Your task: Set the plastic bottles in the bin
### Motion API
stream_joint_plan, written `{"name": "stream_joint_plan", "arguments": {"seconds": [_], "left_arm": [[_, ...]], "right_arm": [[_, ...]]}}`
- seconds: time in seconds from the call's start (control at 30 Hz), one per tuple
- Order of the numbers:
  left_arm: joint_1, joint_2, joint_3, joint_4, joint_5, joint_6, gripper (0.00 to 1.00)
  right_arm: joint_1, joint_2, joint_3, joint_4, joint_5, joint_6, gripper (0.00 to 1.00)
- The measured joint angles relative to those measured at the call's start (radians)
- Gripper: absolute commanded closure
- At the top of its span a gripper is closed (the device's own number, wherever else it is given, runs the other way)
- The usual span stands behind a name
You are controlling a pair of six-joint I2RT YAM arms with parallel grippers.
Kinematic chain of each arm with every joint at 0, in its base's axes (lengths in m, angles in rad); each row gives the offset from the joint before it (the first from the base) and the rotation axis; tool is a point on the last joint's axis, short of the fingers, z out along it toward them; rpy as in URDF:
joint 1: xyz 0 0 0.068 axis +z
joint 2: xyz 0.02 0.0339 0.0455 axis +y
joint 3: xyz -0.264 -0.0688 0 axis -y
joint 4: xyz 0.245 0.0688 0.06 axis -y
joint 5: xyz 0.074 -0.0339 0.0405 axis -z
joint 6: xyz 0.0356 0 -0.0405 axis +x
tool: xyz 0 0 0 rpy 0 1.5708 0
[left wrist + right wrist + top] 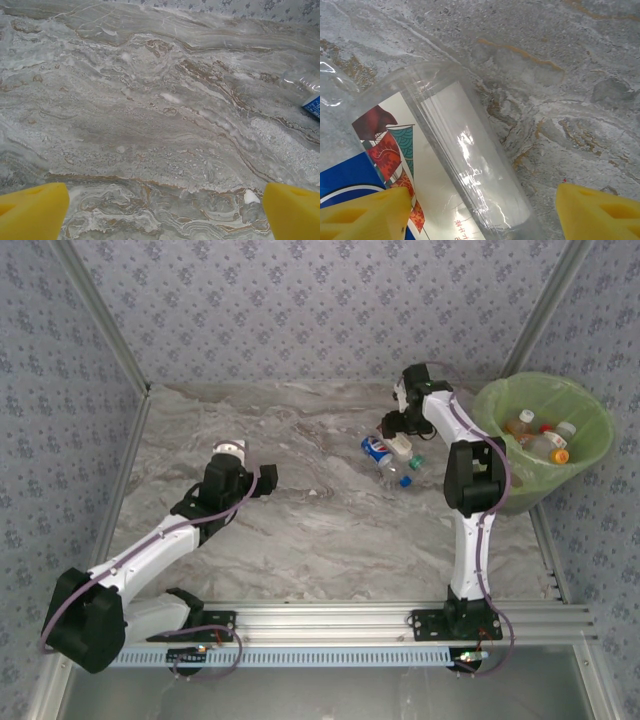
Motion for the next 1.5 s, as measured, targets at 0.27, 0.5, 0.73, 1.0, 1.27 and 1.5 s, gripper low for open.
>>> {"name": "stream_joint_plan", "arguments": {"seconds": [0.27,0.5,0.73,1.0,1.27,1.5], "left_arm": [[0.0,0.0,-0.005,0.0,-0.001,0.0,0.01],[0.0,0.0,-0.007,0.0,-0.007,0.0,0.01],[0.0,0.012,-0.007,0.002,0.017,0.0,0.01],[0.0,0.08,-0.007,0.004,0.069,-0.018,0.01],[0.0,0.081,0.005,0.004,0.072,-0.018,0.01],[0.0,0.081,0.005,0.004,0.072,-0.018,0.01]], "right_arm": [[0.003,0.02,0.0,0.0,-0.086,-0.016,0.07],[0.018,0.024,-0.004,0.001,-0.106,-0.026,0.06],[0.038,0.059,-0.004,0.003,-0.018,-0.024,0.07],[0.04,0.092,-0.004,0.004,0.066,-0.002,0.22],[0.051,0.091,-0.004,0.012,0.164,0.042,0.4],[0.064,0.027,-0.076,0.049,0.23,0.047,0.51]]}}
